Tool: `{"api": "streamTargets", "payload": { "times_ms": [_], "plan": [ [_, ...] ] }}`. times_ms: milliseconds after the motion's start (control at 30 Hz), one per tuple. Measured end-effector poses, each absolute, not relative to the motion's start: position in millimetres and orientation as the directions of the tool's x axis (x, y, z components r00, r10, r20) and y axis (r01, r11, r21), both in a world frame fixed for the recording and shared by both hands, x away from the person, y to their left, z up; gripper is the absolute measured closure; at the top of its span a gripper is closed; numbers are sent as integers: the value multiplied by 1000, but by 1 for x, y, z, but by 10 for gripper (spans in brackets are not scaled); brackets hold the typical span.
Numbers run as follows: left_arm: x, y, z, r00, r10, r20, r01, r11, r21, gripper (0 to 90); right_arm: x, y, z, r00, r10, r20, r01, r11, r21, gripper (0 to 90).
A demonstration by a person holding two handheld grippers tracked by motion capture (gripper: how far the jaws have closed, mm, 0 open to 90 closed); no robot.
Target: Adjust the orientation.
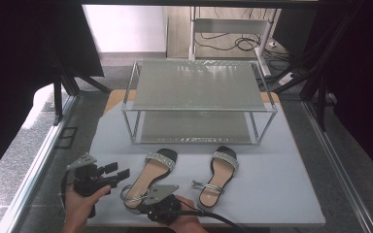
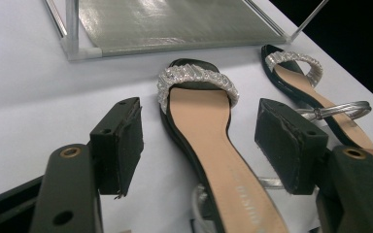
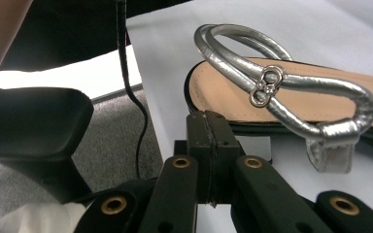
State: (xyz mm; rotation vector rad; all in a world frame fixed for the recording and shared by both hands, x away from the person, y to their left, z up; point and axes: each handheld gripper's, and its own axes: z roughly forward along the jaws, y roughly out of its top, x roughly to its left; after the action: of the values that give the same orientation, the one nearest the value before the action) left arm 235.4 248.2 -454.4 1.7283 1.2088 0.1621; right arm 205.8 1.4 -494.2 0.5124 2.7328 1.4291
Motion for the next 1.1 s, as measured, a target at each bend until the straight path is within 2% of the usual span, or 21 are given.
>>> {"api": "streamTargets", "payload": {
  "times_ms": [767,933,1033,1067,1100],
  "plan": [
    [236,251,-455,490,777,-394,648,-23,761,344,217,32,-498,-939,309,151,296,502,812,899],
    [235,254,-454,488,783,-386,647,-27,762,343,213,8,-488,-934,333,131,282,461,841,896],
    [236,254,-454,489,783,-384,648,-31,761,343,211,-20,-479,-921,372,115,283,436,854,885],
    [236,254,-454,492,784,-379,647,-37,762,343,211,-41,-475,-909,405,97,282,427,859,866],
    [236,253,-454,493,783,-380,649,-40,760,343,211,-41,-475,-909,405,97,282,427,859,866]
  ]
}}
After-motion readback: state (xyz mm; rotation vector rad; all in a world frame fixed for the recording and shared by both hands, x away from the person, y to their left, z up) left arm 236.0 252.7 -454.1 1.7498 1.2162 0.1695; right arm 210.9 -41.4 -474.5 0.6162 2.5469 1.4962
